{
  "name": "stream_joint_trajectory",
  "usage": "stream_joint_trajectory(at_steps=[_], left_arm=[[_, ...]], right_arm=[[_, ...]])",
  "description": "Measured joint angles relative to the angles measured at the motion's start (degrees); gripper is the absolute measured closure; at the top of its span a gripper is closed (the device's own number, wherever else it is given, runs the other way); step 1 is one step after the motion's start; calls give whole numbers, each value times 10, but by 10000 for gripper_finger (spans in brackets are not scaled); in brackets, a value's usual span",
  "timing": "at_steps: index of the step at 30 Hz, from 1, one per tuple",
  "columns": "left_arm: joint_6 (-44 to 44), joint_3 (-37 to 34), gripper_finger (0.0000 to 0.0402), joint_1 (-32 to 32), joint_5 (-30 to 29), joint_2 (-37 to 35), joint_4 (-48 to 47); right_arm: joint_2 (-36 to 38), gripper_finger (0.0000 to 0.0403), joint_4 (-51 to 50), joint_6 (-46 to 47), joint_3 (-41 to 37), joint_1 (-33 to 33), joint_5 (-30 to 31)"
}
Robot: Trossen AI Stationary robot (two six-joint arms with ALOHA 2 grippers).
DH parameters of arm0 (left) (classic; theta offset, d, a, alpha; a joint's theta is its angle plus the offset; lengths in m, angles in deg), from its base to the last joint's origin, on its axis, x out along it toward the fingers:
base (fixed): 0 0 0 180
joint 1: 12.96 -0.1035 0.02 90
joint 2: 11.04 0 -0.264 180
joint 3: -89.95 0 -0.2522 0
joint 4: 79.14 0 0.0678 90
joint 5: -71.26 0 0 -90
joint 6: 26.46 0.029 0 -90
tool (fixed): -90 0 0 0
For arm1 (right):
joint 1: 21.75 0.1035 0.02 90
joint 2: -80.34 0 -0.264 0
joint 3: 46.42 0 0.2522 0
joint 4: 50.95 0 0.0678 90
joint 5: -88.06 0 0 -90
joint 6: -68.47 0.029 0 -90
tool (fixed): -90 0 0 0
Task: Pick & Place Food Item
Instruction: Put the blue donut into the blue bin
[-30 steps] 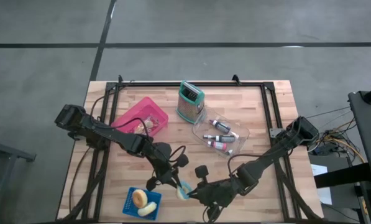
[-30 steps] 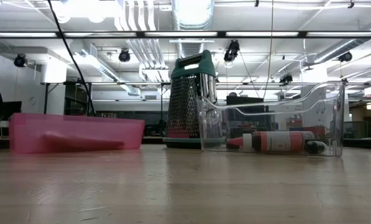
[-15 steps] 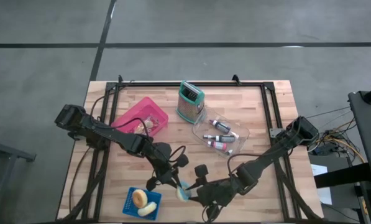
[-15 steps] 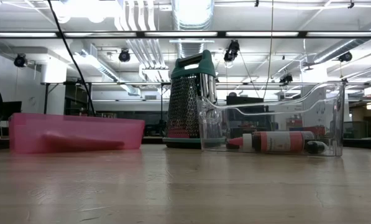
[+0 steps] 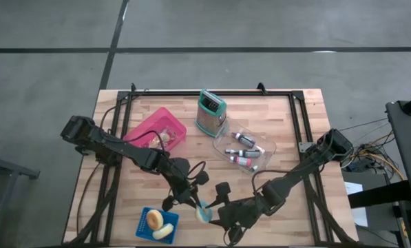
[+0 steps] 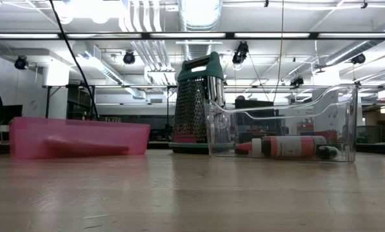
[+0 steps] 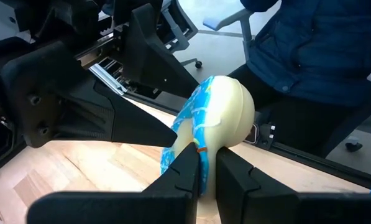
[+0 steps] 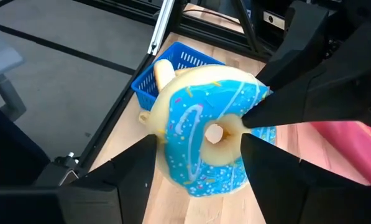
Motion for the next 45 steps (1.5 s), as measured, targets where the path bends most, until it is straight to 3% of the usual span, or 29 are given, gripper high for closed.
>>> stream_joint_trajectory(at_steps=[10, 21, 30, 34, 41, 45], left_arm=[[0, 0, 365, 0, 0, 0, 0], [-11, 0, 365, 0, 0, 0, -16], [-107, 0, 365, 0, -13, -19, -138], [-213, 0, 365, 0, -26, -43, -199], [-488, 0, 365, 0, -17, -113, -236], [-580, 0, 365, 2, -24, -147, -238]], right_arm=[[20, 167, -61, 16, 4, 0, -2], [90, 169, -257, 191, 2, 10, -4], [89, 164, -319, 254, -2, 30, -3], [86, 165, -324, 252, -6, 32, -3], [86, 161, -368, 239, -7, 32, 4], [86, 164, -404, 239, -7, 32, 24]])
